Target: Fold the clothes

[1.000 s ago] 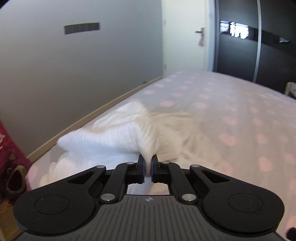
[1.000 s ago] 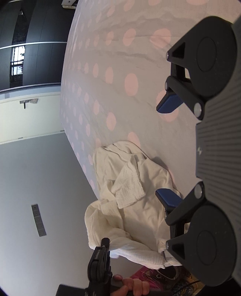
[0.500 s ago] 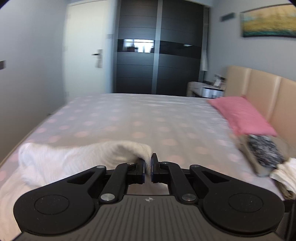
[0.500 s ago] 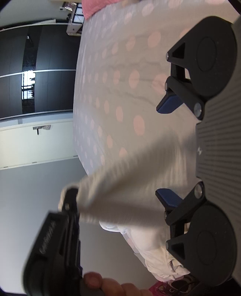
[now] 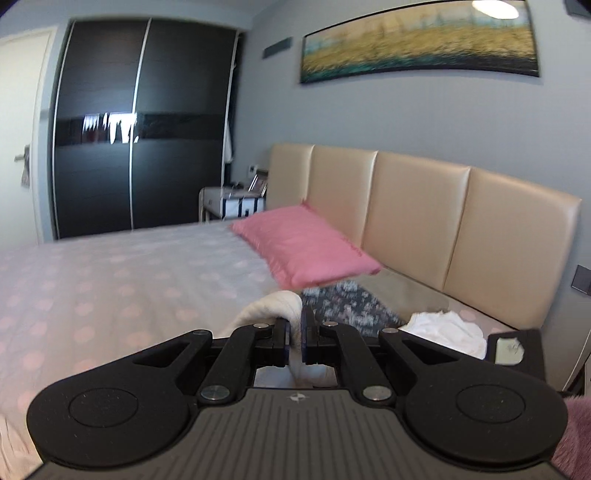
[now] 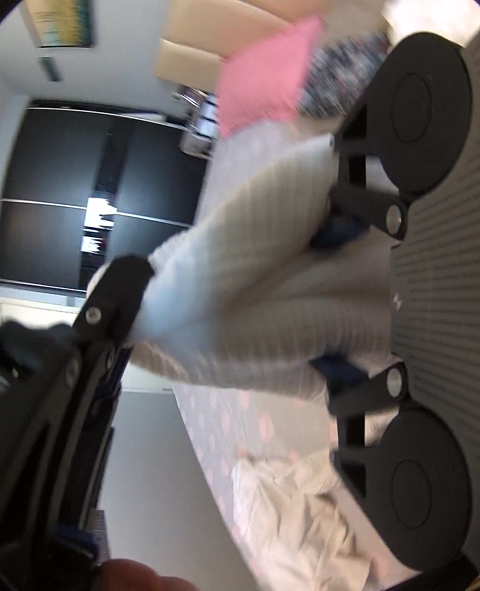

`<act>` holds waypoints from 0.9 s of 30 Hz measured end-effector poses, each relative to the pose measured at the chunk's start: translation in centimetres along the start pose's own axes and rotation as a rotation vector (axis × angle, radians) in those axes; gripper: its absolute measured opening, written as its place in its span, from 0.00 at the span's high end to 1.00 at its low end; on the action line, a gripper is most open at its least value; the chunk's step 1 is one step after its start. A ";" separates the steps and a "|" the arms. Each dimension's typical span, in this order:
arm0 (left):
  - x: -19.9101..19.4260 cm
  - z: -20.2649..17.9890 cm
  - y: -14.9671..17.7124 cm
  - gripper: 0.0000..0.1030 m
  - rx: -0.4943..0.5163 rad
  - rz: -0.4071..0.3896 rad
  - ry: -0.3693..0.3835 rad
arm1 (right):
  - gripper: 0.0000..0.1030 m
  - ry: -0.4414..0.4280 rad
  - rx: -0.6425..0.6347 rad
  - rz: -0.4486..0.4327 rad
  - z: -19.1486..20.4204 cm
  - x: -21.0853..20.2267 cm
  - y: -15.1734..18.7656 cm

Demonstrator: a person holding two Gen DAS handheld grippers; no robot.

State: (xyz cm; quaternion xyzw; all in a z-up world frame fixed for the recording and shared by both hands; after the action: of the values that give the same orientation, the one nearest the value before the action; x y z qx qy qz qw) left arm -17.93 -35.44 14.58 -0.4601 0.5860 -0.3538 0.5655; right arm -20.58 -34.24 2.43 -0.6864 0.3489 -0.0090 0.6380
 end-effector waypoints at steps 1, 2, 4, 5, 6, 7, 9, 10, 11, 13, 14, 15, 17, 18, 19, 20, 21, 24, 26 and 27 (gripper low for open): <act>0.3 -0.4 -0.8 0.97 0.011 -0.013 0.001 | 0.57 0.002 -0.014 -0.005 -1.1 -0.6 -0.6; 0.8 -0.6 -1.4 0.97 0.020 -0.018 -0.002 | 0.59 0.001 -0.018 -0.004 -2.1 -0.9 -1.0; 1.8 -0.7 -2.0 0.97 0.034 -0.005 -0.019 | 0.69 -0.002 -0.022 0.020 -3.5 -0.4 -0.9; 2.6 -0.7 -1.7 0.97 0.034 0.015 -0.025 | 0.70 -0.005 -0.022 0.043 -3.9 0.3 -0.3; 3.5 -0.6 -1.3 0.96 0.035 0.040 -0.029 | 0.73 -0.008 -0.021 0.066 -4.3 1.1 0.2; 4.6 -0.5 -0.4 0.96 0.038 0.073 -0.031 | 0.74 -0.011 -0.021 0.088 -4.7 1.9 0.8; 6.9 0.2 1.6 0.95 0.027 0.141 -0.037 | 0.75 -0.017 -0.020 0.133 -5.5 3.4 1.9; 7.8 0.7 2.8 0.95 0.017 0.176 -0.036 | 0.75 -0.020 -0.019 0.156 -5.8 4.1 2.5; 8.6 1.2 4.0 0.92 0.004 0.210 -0.031 | 0.75 -0.023 -0.019 0.178 -6.2 4.9 3.0; 10.1 2.5 6.2 0.91 -0.013 0.273 -0.031 | 0.75 -0.028 -0.018 0.224 -7.0 6.4 4.1; 10.6 3.1 7.3 0.90 -0.018 0.301 -0.031 | 0.75 -0.031 -0.017 0.246 -7.4 7.1 4.7; 11.0 3.7 8.2 0.90 -0.023 0.325 -0.030 | 0.75 -0.034 -0.017 0.268 -7.8 7.8 5.2; 11.1 4.6 9.9 0.89 -0.042 0.364 -0.011 | 0.75 -0.045 -0.009 0.289 -8.4 8.9 5.8; 11.1 5.0 10.5 0.88 -0.056 0.379 0.003 | 0.75 -0.027 -0.008 0.307 -8.8 9.4 6.3; 11.1 5.3 11.0 0.88 -0.072 0.390 0.018 | 0.75 -0.009 -0.007 0.324 -9.2 9.9 6.7; 11.1 5.6 11.4 0.85 -0.087 0.401 0.030 | 0.76 0.009 -0.006 0.342 -9.6 10.4 7.1; 11.2 6.1 11.8 0.76 -0.096 0.414 0.026 | 0.78 0.027 -0.005 0.359 -10.1 10.9 7.6; 11.1 8.1 13.0 0.53 -0.088 0.440 -0.034 | 0.82 0.081 0.000 0.412 -11.3 12.4 8.9; 11.0 9.4 13.9 0.53 -0.071 0.456 -0.059 | 0.81 0.106 0.050 0.453 -12.9 13.3 10.7; 10.9 10.0 14.5 0.53 -0.064 0.467 -0.073 | 0.78 0.115 0.064 0.445 -13.3 13.2 10.7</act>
State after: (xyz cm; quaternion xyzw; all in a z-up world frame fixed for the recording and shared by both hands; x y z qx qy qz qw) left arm -9.34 -39.84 -3.77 -0.3424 0.6667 -0.1778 0.6377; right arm -21.70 -51.67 -10.21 -0.5703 0.5270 0.0819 0.6248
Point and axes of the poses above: each gripper's, at about its wrist camera, not at the fingertips, and x roughly the way its jaws point, z to its left, y to its underside, the point moved 10 cm from there along x, roughly the way its jaws point, and after that the axes turned 3 degrees about -x, right-handed, at the moved point
